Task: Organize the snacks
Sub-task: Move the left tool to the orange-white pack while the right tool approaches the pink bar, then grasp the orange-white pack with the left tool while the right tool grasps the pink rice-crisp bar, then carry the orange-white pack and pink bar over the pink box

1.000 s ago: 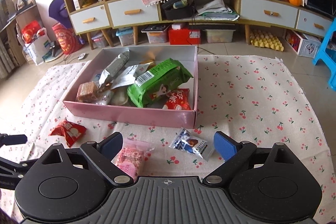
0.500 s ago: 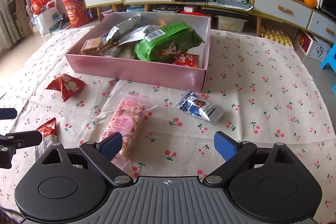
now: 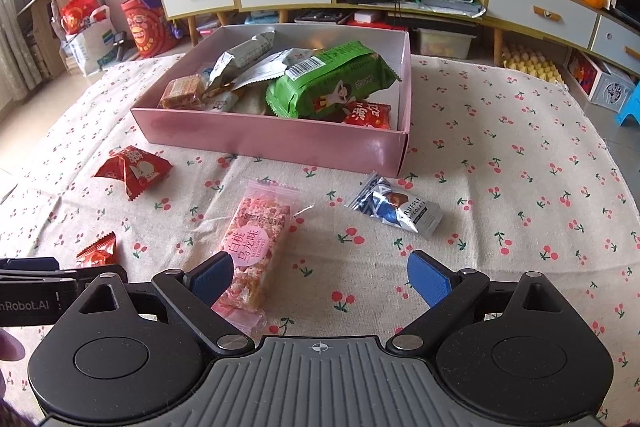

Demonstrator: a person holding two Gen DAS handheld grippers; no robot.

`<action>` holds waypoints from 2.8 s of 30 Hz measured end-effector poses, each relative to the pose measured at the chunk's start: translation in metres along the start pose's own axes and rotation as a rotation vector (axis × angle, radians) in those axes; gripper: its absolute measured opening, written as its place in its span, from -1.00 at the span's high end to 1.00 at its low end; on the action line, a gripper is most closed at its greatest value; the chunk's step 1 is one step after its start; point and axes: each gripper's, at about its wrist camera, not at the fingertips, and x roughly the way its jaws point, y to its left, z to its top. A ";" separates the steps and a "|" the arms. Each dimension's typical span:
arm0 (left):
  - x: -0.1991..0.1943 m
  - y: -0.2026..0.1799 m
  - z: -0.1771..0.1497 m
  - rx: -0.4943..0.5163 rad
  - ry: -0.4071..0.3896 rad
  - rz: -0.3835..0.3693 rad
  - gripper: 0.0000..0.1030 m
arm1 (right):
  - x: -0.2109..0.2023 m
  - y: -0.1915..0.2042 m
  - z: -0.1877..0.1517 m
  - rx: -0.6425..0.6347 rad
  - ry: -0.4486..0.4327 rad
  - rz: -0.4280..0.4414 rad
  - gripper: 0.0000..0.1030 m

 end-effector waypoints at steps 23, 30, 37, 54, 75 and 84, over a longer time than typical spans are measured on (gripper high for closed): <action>-0.003 0.039 -0.013 0.185 -0.052 0.008 -0.56 | 0.014 0.027 -0.003 -0.013 0.040 0.046 -0.85; 0.004 0.036 -0.011 0.282 -0.070 -0.053 -0.66 | 0.022 0.035 -0.011 -0.050 0.051 0.038 -0.85; 0.003 0.034 -0.013 0.329 -0.093 -0.097 -0.48 | 0.022 0.038 -0.017 -0.103 0.004 0.025 -0.87; -0.001 0.032 -0.005 0.320 -0.077 -0.141 0.24 | 0.015 0.046 -0.012 -0.119 -0.034 0.033 0.16; -0.015 0.025 0.025 0.213 -0.097 -0.215 0.31 | -0.018 0.037 0.012 -0.054 -0.087 0.075 0.38; -0.016 0.011 0.054 0.157 -0.140 -0.242 0.31 | -0.026 0.019 0.038 0.028 -0.130 0.079 0.39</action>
